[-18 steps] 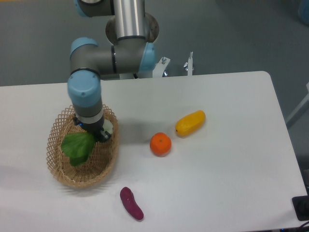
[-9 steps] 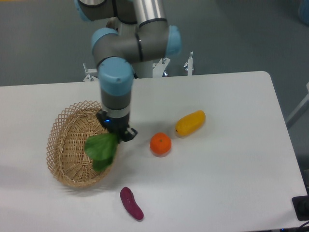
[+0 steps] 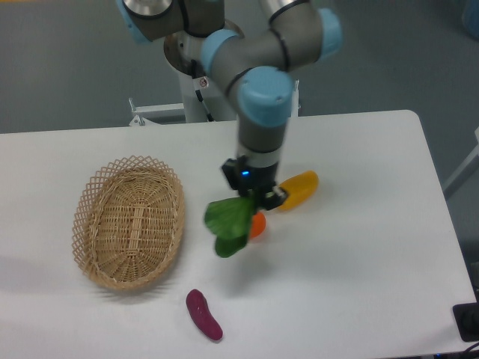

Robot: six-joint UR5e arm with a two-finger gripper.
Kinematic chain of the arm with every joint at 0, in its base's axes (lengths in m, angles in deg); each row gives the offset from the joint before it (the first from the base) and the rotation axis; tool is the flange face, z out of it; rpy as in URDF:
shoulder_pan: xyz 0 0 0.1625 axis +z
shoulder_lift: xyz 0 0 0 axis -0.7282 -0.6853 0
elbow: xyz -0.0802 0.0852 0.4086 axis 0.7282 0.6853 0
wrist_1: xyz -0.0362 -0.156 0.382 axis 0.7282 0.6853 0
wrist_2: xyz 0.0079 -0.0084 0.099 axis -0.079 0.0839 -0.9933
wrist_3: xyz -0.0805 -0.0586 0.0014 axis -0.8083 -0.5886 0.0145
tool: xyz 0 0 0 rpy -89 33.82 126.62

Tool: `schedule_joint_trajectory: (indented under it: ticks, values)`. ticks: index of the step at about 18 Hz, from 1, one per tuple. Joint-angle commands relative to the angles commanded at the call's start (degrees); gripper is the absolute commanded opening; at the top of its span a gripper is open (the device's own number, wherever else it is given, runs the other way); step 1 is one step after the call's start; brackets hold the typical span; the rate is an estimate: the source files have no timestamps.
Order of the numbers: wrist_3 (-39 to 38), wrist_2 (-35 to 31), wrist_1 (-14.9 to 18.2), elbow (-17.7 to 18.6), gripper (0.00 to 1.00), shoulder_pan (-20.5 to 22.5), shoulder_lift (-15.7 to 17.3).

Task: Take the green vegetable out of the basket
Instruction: 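Lift the bok choy out of the basket and carry it toward the yellow fruit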

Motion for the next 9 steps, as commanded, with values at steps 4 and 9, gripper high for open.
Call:
schedule_joint_trajectory:
  ticks: [4, 9]
  values:
    - [4.3, -1.8, 0.4, -6.1, 0.11, 3.1, -4.6]
    - [11.7, -1.9, 5.8, -13.0, 0.11, 7.9, -10.1]
